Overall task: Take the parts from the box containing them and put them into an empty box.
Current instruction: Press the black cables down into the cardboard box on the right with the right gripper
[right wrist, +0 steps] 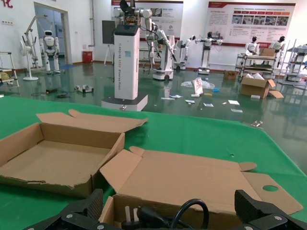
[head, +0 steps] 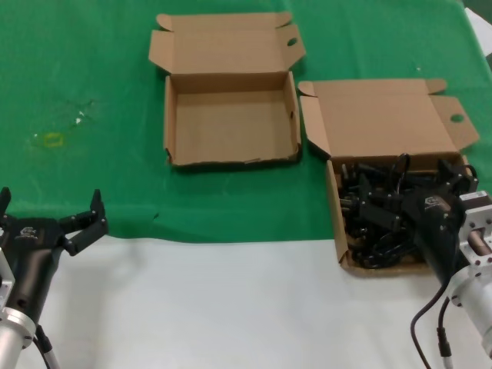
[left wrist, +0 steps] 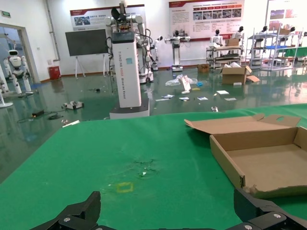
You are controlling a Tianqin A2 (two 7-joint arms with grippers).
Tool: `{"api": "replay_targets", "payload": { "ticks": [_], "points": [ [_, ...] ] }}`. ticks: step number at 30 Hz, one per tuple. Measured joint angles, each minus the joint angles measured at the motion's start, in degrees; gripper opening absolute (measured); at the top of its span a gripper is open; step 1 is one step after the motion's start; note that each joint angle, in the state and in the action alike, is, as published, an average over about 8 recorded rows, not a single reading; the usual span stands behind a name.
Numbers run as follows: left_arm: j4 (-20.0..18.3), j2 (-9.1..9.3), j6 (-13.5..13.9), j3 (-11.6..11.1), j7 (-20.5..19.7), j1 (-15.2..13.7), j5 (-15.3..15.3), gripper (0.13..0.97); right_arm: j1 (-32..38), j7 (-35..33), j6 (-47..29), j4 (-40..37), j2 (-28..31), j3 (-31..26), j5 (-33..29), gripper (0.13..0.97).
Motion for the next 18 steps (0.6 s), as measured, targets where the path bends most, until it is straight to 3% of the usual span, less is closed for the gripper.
{"api": "replay_targets", "payload": {
  "ticks": [18],
  "points": [
    [0.00,0.00,0.00,0.00,0.00,0.00,0.00,0.965,0.00,0.00,0.00,0.00,0.00,0.00,0.00,0.966]
  ]
}}
